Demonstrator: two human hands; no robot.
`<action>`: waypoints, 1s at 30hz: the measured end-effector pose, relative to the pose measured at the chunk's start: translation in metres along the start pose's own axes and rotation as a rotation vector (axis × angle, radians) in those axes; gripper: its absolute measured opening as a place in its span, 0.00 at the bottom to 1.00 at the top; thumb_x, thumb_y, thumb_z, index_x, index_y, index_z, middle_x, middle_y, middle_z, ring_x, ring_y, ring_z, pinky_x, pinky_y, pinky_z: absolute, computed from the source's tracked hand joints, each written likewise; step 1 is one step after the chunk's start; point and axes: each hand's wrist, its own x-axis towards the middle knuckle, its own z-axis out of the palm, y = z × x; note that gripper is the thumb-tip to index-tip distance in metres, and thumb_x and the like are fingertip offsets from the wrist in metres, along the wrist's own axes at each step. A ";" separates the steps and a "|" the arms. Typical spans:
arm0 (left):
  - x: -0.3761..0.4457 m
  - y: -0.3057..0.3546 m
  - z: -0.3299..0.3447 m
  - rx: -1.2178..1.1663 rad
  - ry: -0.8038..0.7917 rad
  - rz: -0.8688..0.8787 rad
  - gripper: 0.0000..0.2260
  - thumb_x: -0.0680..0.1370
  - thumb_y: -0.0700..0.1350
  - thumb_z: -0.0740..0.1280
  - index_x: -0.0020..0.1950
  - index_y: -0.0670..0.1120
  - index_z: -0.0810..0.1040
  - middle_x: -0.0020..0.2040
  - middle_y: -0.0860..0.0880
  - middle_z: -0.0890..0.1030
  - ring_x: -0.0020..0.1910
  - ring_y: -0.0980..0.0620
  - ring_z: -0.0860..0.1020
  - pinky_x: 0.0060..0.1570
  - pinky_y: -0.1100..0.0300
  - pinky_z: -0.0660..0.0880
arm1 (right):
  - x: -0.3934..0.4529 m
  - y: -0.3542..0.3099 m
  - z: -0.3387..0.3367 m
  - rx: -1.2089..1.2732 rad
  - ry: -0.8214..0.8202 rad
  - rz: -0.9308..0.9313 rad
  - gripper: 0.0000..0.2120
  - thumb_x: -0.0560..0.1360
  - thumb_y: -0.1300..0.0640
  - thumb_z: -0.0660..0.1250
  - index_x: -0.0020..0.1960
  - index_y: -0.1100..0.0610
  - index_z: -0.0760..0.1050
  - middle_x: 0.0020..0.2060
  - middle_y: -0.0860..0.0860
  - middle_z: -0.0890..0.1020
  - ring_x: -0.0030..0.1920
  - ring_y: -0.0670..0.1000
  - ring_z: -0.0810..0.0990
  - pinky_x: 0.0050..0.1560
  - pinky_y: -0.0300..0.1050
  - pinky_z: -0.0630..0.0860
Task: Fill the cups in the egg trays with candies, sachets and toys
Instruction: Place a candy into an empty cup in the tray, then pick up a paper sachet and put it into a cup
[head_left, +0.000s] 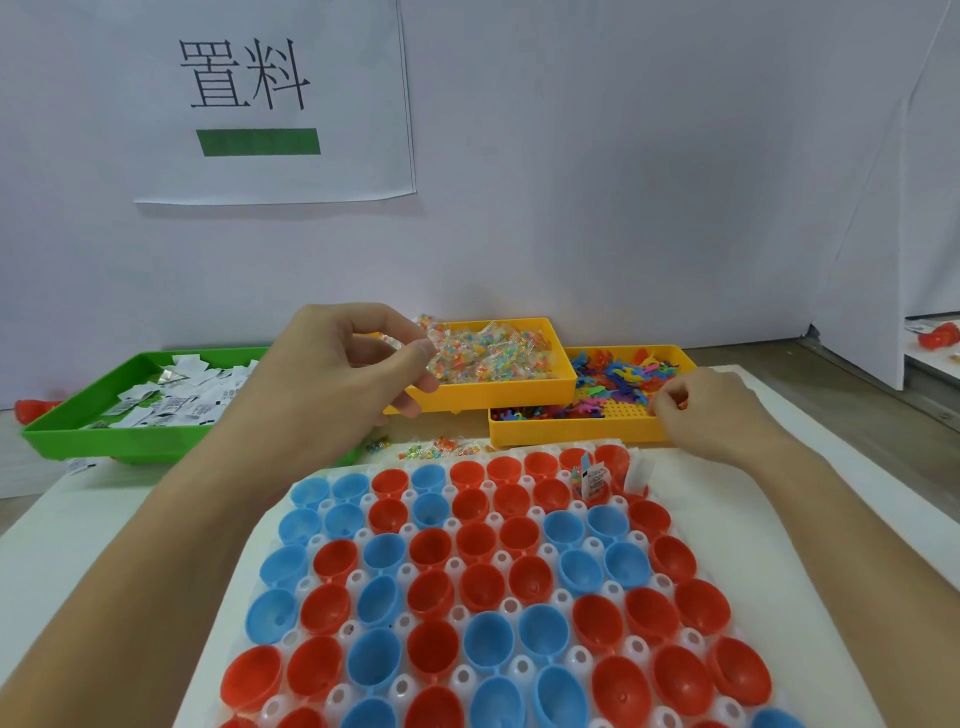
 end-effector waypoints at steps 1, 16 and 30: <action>0.000 0.000 0.000 0.002 -0.001 0.000 0.06 0.79 0.49 0.67 0.47 0.50 0.82 0.39 0.53 0.86 0.36 0.55 0.83 0.38 0.60 0.77 | 0.001 0.000 0.001 -0.019 -0.003 0.007 0.14 0.78 0.56 0.61 0.39 0.57 0.82 0.41 0.53 0.85 0.40 0.55 0.80 0.47 0.54 0.79; -0.002 0.001 0.002 0.001 -0.019 0.020 0.06 0.79 0.48 0.67 0.45 0.50 0.82 0.39 0.52 0.86 0.36 0.53 0.84 0.45 0.49 0.80 | 0.000 -0.010 -0.016 0.544 0.201 -0.034 0.14 0.73 0.66 0.74 0.47 0.47 0.81 0.40 0.48 0.85 0.40 0.44 0.82 0.40 0.38 0.75; -0.005 0.003 0.019 -0.009 -0.153 0.055 0.04 0.76 0.46 0.72 0.51 0.51 0.82 0.42 0.50 0.85 0.36 0.54 0.84 0.38 0.63 0.81 | -0.040 -0.093 -0.056 0.873 -0.081 -0.384 0.11 0.73 0.63 0.75 0.50 0.49 0.83 0.42 0.47 0.86 0.45 0.45 0.85 0.46 0.37 0.81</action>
